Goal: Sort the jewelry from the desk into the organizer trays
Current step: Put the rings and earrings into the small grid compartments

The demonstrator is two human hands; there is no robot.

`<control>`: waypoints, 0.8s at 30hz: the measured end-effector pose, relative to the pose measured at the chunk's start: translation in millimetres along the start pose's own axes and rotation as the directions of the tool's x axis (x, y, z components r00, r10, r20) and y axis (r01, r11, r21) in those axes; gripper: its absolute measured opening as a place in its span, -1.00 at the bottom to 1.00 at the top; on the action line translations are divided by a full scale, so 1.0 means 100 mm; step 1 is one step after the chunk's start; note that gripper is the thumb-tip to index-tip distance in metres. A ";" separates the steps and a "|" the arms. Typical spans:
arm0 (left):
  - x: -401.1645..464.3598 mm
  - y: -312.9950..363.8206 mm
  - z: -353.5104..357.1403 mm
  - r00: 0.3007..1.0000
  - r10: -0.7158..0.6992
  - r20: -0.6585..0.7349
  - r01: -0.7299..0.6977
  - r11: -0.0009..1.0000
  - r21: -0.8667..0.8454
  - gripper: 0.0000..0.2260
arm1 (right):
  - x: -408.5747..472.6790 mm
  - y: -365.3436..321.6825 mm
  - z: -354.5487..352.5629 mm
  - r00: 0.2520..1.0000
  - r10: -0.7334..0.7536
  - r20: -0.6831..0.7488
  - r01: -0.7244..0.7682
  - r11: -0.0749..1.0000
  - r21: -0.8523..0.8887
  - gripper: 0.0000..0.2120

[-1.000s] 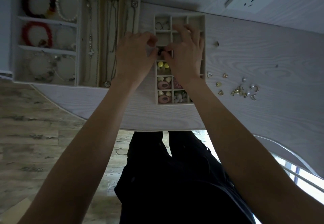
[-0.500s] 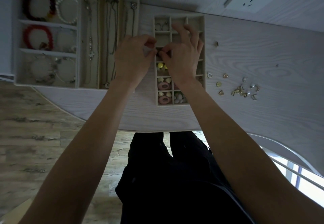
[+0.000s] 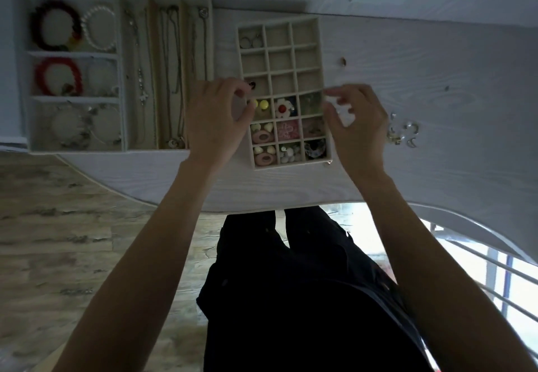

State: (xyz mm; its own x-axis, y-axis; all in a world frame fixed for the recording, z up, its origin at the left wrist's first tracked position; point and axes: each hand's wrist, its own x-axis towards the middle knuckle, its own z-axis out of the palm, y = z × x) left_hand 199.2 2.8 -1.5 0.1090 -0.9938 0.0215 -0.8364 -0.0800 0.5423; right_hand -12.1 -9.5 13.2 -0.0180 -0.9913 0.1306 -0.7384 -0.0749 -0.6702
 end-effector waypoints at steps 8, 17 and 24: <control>-0.16 0.12 0.06 0.978 -0.164 0.125 0.167 0.986 -0.013 -0.63 | -0.33 0.67 -0.28 0.956 0.271 0.113 -0.248 0.952 -0.181 -0.84; -0.06 0.18 0.03 0.949 -0.265 0.170 0.279 0.958 -0.067 -0.62 | -0.05 0.66 -0.09 0.969 0.129 0.213 -0.072 0.964 -0.257 -0.77; -0.06 0.21 0.04 0.948 -0.278 0.156 0.294 0.951 -0.095 -0.63 | -0.15 0.77 -0.23 0.981 0.144 0.127 -0.130 0.985 -0.112 -0.80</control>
State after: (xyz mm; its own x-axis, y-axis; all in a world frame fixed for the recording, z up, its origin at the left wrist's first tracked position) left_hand 179.0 6.5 6.6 0.2517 -0.9318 -0.2615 -0.7123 -0.3613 0.6017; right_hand -84.6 2.0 -23.5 -0.0383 -0.9974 -0.0611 -0.8006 0.0672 -0.5954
